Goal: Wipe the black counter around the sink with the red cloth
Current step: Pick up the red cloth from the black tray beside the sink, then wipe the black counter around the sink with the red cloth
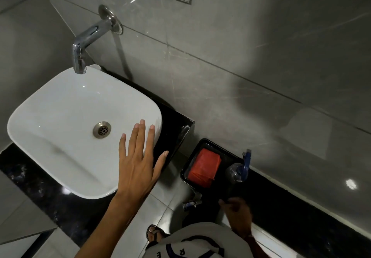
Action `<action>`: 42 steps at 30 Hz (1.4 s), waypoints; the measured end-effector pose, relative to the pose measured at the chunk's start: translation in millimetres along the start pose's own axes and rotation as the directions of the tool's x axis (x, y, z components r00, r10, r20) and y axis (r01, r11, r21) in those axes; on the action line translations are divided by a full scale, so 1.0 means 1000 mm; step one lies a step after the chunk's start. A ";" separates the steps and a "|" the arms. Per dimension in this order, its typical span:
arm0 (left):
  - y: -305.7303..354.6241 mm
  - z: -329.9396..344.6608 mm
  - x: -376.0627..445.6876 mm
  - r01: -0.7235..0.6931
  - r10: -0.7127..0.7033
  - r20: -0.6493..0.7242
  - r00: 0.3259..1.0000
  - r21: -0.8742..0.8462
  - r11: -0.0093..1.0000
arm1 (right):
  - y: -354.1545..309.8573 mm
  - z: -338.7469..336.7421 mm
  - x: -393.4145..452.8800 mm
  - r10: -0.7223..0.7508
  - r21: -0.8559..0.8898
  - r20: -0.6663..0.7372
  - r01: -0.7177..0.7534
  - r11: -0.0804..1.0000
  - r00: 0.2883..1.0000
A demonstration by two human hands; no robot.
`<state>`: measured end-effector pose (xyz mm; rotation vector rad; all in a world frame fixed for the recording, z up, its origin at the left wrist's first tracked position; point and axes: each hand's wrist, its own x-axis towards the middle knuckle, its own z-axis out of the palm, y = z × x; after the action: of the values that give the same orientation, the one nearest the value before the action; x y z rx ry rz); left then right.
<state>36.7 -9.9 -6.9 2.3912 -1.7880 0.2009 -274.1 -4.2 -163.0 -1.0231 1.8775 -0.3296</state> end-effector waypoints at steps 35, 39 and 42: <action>-0.111 -0.015 -0.057 0.202 -0.179 0.185 0.966 -0.116 0.972 | -0.266 0.095 0.022 -0.667 -0.651 0.313 0.664 0.367 0.676; -0.114 -0.016 -0.057 0.195 -0.164 0.197 0.966 -0.146 0.970 | -0.258 0.094 0.023 -0.701 -0.687 0.330 0.670 0.281 0.632; -0.128 -0.018 -0.053 0.136 -0.105 0.202 0.974 -0.146 0.980 | -0.265 0.088 0.038 -0.821 -0.646 0.300 0.736 0.201 0.487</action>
<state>144.3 79.0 -4.3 2.4653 -1.6538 -0.1887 -73.0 -180.5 -73.3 -2.6126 1.3622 -0.2106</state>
